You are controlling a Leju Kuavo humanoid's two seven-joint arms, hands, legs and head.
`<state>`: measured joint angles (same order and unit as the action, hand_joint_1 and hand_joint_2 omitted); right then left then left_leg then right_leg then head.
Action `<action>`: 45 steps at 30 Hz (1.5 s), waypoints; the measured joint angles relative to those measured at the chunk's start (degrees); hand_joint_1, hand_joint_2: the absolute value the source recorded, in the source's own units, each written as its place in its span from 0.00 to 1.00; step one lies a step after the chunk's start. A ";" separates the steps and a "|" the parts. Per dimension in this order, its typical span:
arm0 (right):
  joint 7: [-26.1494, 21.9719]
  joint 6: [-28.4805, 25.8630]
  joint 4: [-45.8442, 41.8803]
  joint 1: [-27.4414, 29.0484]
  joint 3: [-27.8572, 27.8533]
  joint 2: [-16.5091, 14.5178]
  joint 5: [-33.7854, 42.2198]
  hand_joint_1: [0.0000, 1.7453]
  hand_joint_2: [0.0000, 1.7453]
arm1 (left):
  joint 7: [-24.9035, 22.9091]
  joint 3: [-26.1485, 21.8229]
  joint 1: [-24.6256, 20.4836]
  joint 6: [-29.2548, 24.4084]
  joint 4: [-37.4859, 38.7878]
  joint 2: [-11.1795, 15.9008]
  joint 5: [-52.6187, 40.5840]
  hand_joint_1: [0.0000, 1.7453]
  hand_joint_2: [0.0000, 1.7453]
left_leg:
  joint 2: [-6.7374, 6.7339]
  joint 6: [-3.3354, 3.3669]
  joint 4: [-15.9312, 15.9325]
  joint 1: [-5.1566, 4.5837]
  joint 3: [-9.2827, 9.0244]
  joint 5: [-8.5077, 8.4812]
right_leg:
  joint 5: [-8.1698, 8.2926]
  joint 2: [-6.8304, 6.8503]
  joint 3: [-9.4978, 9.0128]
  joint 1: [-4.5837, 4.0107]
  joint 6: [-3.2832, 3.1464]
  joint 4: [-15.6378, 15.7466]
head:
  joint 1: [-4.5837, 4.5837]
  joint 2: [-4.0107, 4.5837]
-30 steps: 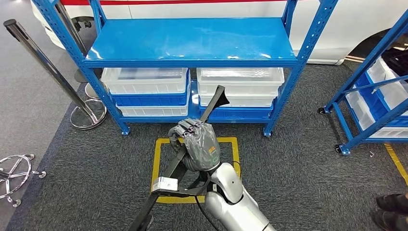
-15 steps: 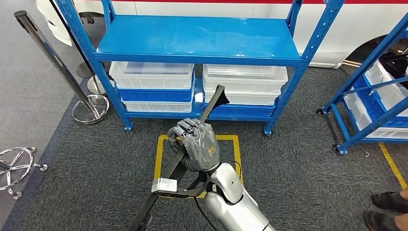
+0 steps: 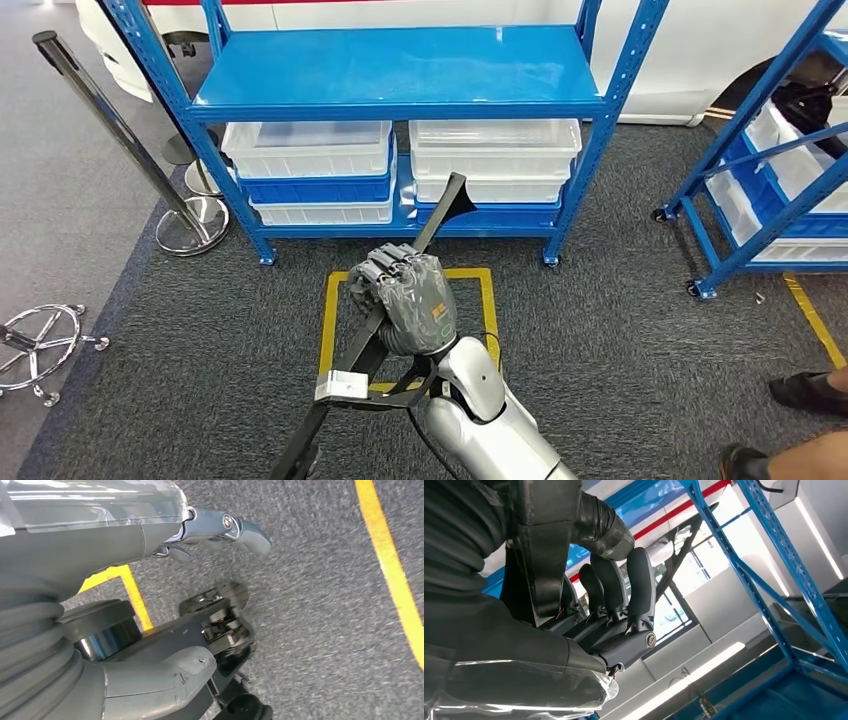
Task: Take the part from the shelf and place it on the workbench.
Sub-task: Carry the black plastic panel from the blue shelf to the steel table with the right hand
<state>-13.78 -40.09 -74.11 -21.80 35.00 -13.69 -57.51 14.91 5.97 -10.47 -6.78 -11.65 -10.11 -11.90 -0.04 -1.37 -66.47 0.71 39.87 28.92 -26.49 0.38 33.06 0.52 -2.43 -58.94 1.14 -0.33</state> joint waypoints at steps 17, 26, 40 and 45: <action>1.00 0.00 0.81 -1.42 1.66 0.24 0.79 0.81 1.00 | 0.02 -0.39 -0.76 -0.11 0.00 -0.27 -0.01 0.00 1.00 | -0.38 3.17 9.72 -0.21 -7.52 -4.01 | -5.51 -0.33 9.42 -0.08 3.09 -13.88 | -0.04 0.00; 1.05 -0.01 0.80 -1.54 1.86 0.47 0.62 0.81 1.00 | 0.00 -0.43 -0.83 -0.13 0.00 -0.30 -0.48 0.00 1.00 | -0.33 0.97 7.76 -0.27 -3.38 -6.60 | -1.84 -0.41 -0.71 -0.33 1.71 -1.26 | -0.03 0.00; 1.18 0.00 0.80 -1.72 2.04 0.32 0.45 0.81 1.00 | 0.01 -0.46 -1.21 -0.13 0.00 -0.26 -0.60 0.00 1.00 | -0.14 1.01 8.84 -0.66 -11.71 1.10 | 4.97 0.02 6.26 -0.37 1.29 -0.94 | -0.02 0.00; 1.22 0.00 0.80 -1.85 2.11 0.32 0.42 0.81 1.00 | 0.01 -0.50 -1.31 -0.13 0.00 -0.33 -0.64 0.00 1.00 | -0.53 3.05 10.28 -0.23 -10.21 -2.01 | 0.61 -0.23 8.04 -0.18 2.82 -5.00 | -0.05 0.00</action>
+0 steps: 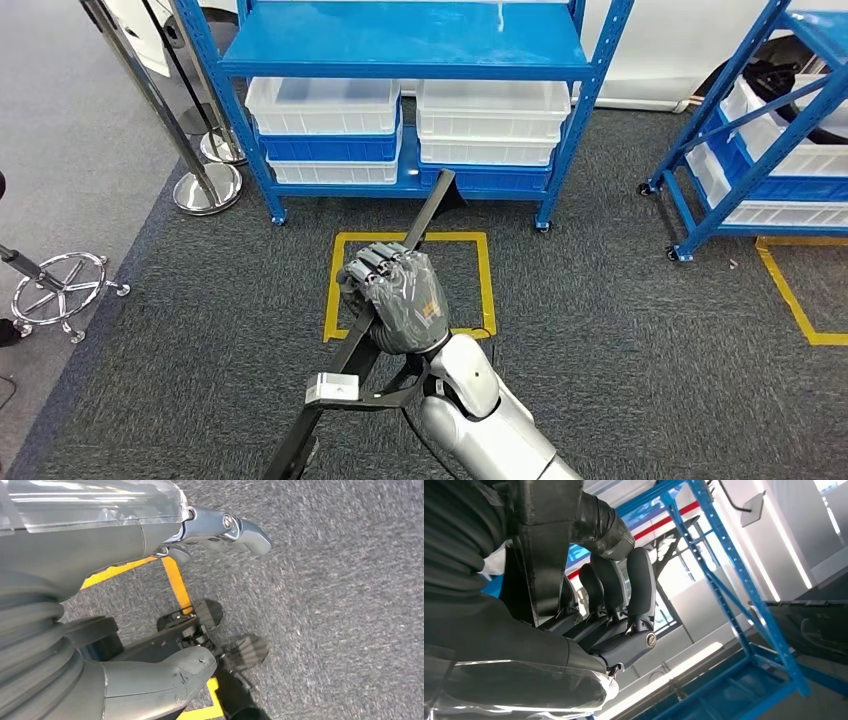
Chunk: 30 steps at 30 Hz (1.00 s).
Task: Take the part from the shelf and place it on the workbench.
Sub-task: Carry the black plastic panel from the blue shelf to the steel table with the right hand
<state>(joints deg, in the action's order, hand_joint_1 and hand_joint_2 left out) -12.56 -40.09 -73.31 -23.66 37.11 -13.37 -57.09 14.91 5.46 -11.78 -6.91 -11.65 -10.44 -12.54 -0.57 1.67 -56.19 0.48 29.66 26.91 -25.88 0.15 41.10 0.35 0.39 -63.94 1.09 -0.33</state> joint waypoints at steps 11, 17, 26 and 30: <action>0.10 -0.01 0.02 -0.22 0.07 0.32 -0.15 0.81 1.00 | -0.01 0.00 0.00 0.09 0.00 -0.03 -0.02 0.00 1.00 | 0.01 -1.83 -2.28 -0.09 5.95 -3.47 | -3.05 -0.15 -9.24 0.03 -0.27 4.43 | 0.02 0.00; 0.14 0.00 0.13 -0.42 0.26 0.29 -0.33 0.81 1.00 | -0.01 -0.06 0.07 0.12 0.00 0.00 -0.04 0.00 1.00 | 0.21 -3.53 -13.83 0.32 10.18 5.14 | -0.68 0.25 -7.19 0.25 -2.48 5.16 | 0.03 0.00; 0.36 0.00 0.57 -0.70 1.01 0.28 -0.33 0.81 1.00 | -0.01 -0.10 -0.15 0.15 0.00 0.02 -0.09 0.00 1.00 | 0.45 -2.09 -0.91 -0.33 -0.48 1.68 | 2.46 0.23 -4.10 0.05 -0.89 4.90 | 0.03 0.00; 1.02 -0.01 0.61 -0.96 1.31 0.36 -0.12 0.81 1.00 | 0.01 -0.28 -0.24 0.15 0.00 -0.04 -0.20 0.00 1.00 | 0.14 -0.21 -0.03 0.16 0.69 -0.35 | -0.61 0.00 -2.52 -0.05 0.27 1.58 | 0.00 0.00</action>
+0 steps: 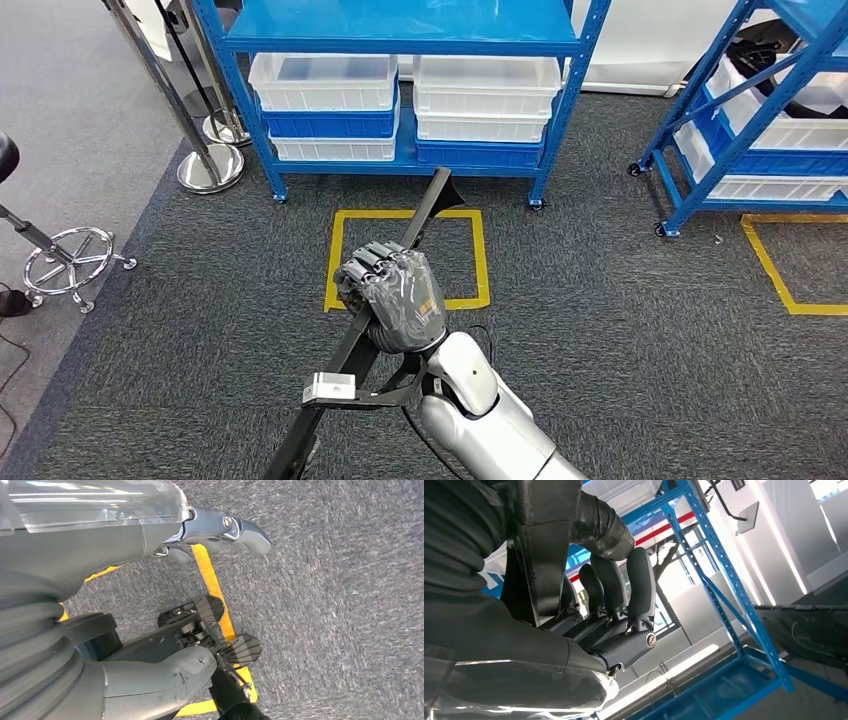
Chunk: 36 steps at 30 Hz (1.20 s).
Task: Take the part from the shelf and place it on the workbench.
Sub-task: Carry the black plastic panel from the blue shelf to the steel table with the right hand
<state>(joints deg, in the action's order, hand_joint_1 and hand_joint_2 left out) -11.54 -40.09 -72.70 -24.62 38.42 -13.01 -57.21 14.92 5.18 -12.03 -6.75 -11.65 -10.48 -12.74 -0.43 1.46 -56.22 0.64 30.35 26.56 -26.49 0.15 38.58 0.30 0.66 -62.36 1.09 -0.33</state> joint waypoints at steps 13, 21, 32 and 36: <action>-0.01 -0.01 0.01 -0.36 0.13 0.26 0.23 0.81 1.00 | 0.03 -0.42 -0.02 -0.07 0.00 -0.08 -0.55 0.00 1.00 | -0.07 -1.74 -2.01 -0.26 5.67 -3.34 | -2.20 -0.04 -7.59 -0.29 -1.32 4.18 | 0.02 0.00; -0.02 0.00 0.33 -0.50 0.15 0.00 0.28 0.81 1.00 | 0.03 -0.89 0.03 -0.07 0.00 -0.01 -0.64 0.00 1.00 | 0.08 -3.29 -15.88 0.24 8.27 5.11 | 0.73 0.35 -3.71 0.08 -2.45 3.89 | 0.03 0.00; -0.02 0.00 0.40 -1.21 0.23 -0.03 0.52 0.81 1.00 | 0.11 -1.10 -0.42 -0.05 0.00 -0.09 -0.66 0.00 1.00 | -0.01 0.45 -0.77 0.11 1.38 -0.31 | -4.52 -0.02 1.23 0.03 0.44 -4.84 | -0.02 0.00; -0.01 0.00 0.63 -1.22 0.25 0.02 0.62 0.81 1.00 | 0.12 -1.11 -0.36 -0.04 0.00 -0.09 -0.68 0.00 1.00 | -0.08 0.51 -1.35 -0.16 3.88 -1.72 | -6.39 -0.04 1.64 0.06 0.43 -11.54 | -0.01 0.00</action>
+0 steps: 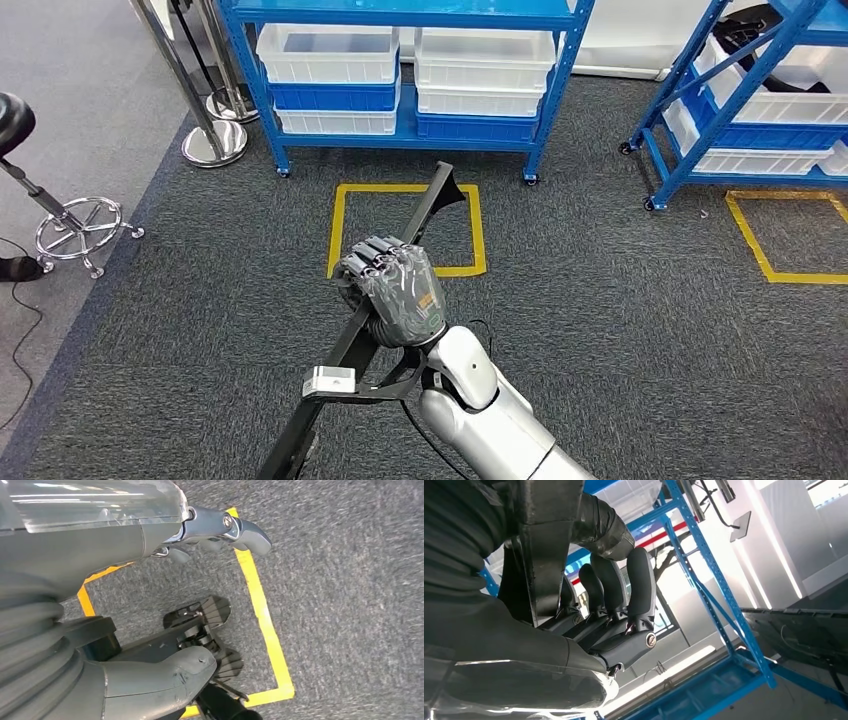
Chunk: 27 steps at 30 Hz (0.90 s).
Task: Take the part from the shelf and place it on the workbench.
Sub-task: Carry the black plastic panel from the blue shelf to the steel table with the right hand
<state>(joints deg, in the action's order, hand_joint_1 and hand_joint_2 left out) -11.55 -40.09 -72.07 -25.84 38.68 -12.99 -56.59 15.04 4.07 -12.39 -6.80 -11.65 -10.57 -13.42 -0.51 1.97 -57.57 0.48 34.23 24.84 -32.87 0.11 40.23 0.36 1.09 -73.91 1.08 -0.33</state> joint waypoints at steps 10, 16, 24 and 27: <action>-0.01 0.01 0.03 -0.45 0.19 -0.34 -0.05 0.81 1.00 | -0.02 -0.14 0.00 0.00 0.00 0.02 -0.14 0.00 1.00 | 0.27 -2.62 -4.45 -0.17 3.55 2.10 | 5.38 0.33 -8.68 0.01 -3.01 16.23 | 0.02 0.00; 0.01 0.01 0.25 -0.48 0.32 -0.50 -0.11 0.81 1.00 | -0.07 -0.32 0.03 0.00 0.00 0.10 -0.22 0.00 1.00 | 0.28 -3.56 -13.53 0.32 3.28 6.41 | 7.83 0.47 -4.65 -0.04 -3.05 15.31 | 0.03 0.00; -0.10 0.61 0.31 -0.85 1.07 -0.48 0.99 0.81 1.00 | 1.16 -0.33 -0.02 -0.09 0.00 0.11 -0.54 0.00 1.00 | 0.42 -0.94 0.39 0.07 -4.32 3.37 | 8.57 0.33 -2.33 -0.11 -0.52 13.62 | -0.01 0.00; -0.18 1.34 0.46 -1.17 1.82 -0.05 0.50 0.81 1.00 | 1.67 -0.33 -0.02 -0.01 0.00 0.11 -0.78 0.00 1.00 | 0.15 0.18 0.52 0.17 -3.05 2.11 | 2.34 0.12 1.36 0.07 0.04 4.49 | -0.02 0.00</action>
<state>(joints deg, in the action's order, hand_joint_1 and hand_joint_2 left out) -11.73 -38.75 -71.61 -27.01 40.50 -13.04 -56.09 16.71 3.73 -12.41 -6.80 -11.65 -10.46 -14.20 -0.36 2.15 -57.05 0.65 31.19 26.95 -30.54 0.23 41.59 0.42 1.13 -69.41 1.07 -0.33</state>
